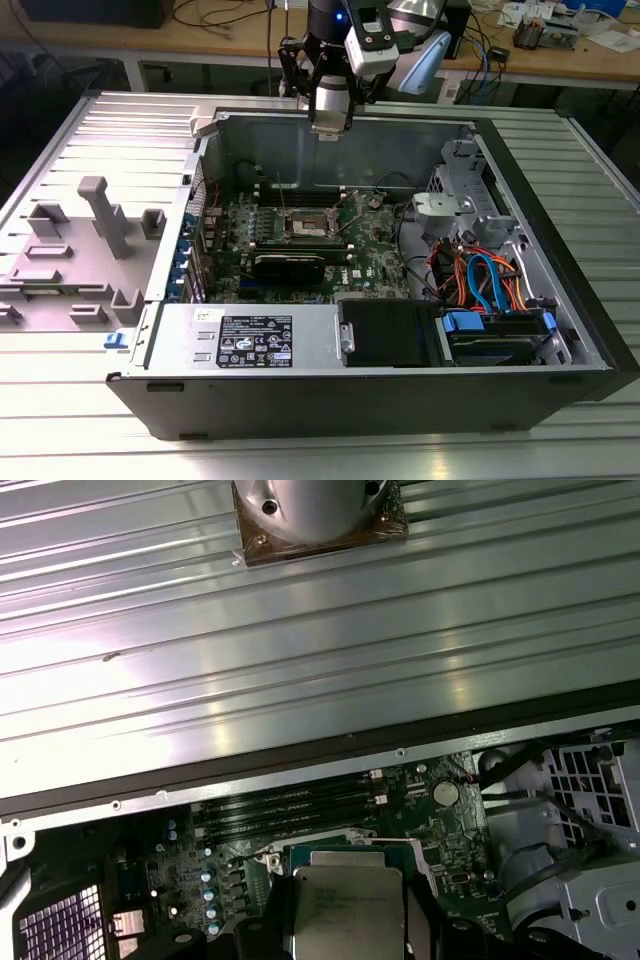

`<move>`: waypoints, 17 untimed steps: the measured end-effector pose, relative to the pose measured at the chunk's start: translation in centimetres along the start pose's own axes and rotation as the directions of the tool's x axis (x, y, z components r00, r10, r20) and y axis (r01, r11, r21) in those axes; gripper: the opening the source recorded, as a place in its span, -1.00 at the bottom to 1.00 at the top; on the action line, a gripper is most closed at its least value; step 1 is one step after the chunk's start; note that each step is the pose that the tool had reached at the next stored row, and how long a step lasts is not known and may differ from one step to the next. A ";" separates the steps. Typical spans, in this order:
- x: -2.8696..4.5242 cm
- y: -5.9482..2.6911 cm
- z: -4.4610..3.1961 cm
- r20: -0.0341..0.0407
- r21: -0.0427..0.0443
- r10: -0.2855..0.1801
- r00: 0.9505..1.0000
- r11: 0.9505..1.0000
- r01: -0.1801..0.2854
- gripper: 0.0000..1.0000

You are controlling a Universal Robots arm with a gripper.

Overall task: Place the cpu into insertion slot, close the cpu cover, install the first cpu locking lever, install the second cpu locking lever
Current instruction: 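Place the cpu into insertion slot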

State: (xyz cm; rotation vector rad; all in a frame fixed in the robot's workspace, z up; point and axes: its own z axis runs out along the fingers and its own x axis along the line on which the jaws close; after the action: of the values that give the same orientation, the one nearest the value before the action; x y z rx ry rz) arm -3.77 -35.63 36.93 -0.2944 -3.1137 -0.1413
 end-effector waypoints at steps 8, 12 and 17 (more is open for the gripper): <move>0.00 -0.02 0.19 0.007 0.000 0.078 0.997 0.997 -0.078 0.07; 0.00 -0.05 0.23 0.008 0.000 0.096 0.995 0.995 -0.096 0.07; -0.01 -0.05 0.23 0.009 -0.001 0.097 0.995 0.995 -0.097 0.07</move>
State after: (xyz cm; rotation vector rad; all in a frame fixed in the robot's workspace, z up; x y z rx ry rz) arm -3.77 -35.66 36.69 -0.4471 -3.0997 -0.1395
